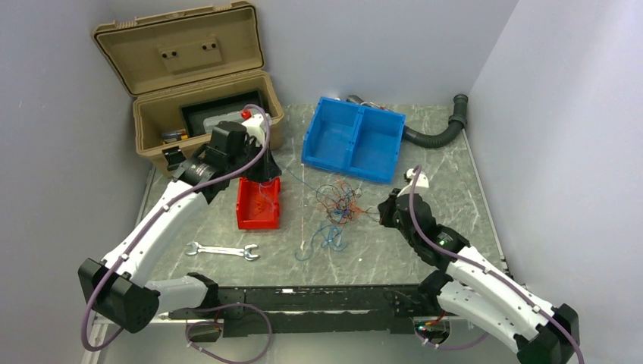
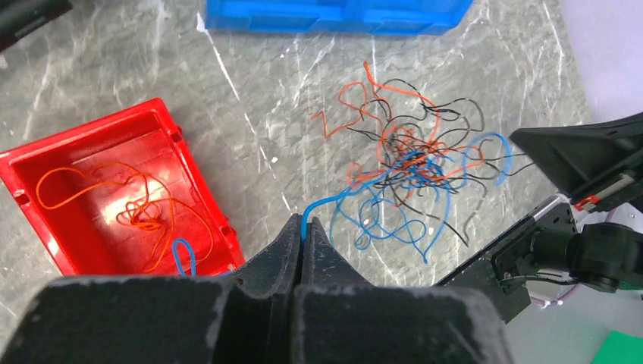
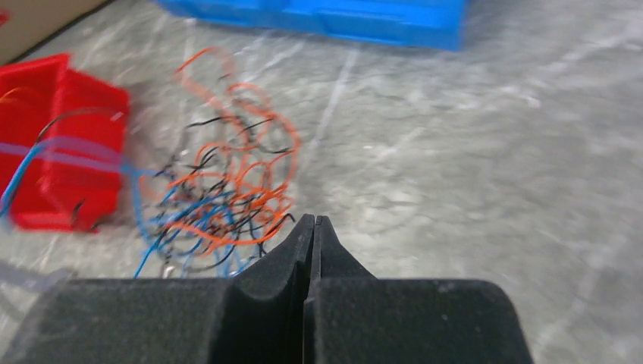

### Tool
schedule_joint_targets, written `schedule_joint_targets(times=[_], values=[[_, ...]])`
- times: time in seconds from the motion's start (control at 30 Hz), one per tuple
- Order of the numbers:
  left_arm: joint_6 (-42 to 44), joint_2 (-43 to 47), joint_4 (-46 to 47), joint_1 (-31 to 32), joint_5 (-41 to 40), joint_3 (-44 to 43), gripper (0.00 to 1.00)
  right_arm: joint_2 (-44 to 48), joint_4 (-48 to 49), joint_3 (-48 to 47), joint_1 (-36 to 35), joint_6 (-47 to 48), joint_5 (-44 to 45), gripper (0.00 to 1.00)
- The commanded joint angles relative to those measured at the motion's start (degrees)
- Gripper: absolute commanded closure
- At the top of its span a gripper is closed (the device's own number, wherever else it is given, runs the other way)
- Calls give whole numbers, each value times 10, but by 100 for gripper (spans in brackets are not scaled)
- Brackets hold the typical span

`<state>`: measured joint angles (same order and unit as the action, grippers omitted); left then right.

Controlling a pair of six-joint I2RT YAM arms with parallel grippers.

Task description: Untangle the cables

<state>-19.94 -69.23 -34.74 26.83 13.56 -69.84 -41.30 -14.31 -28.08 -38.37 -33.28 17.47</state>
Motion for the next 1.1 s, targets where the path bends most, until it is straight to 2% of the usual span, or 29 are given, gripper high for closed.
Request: schedule_joint_targets(times=[0.0, 0.07, 0.13, 0.2, 0.27, 0.4, 0.53, 0.6, 0.7, 0.93, 1.07], values=[[-24, 17, 28, -13, -22, 10, 100, 6, -202, -80, 4, -129, 265, 100], [-30, 27, 22, -19, -45, 14, 100, -2, -346, -119, 7, -259, 392, 100], [-34, 36, 11, -25, -79, 13, 100, -15, -490, -152, 8, -440, 485, 100], [-39, 40, -23, -32, -126, 1, 100, -35, -623, -178, 11, -554, 535, 100], [-39, 46, -33, -35, -149, -4, 100, -62, -686, -198, 12, -612, 551, 100], [-44, 58, -24, -38, -155, 2, 100, -88, -698, -205, 12, -632, 542, 100], [-45, 60, -31, -37, -165, 4, 100, -72, -640, -191, 13, -567, 528, 100], [-49, 61, -54, -41, -206, -6, 100, -62, -610, -186, 13, -535, 522, 100], [-55, 79, -87, -72, -268, -19, 100, -58, -627, -187, 24, -542, 524, 100], [-49, 152, -76, -132, -305, -16, 100, -81, -655, -190, 39, -564, 522, 100], [-56, 175, -86, -148, -334, -14, 100, -69, -595, -179, 50, -495, 503, 100]])
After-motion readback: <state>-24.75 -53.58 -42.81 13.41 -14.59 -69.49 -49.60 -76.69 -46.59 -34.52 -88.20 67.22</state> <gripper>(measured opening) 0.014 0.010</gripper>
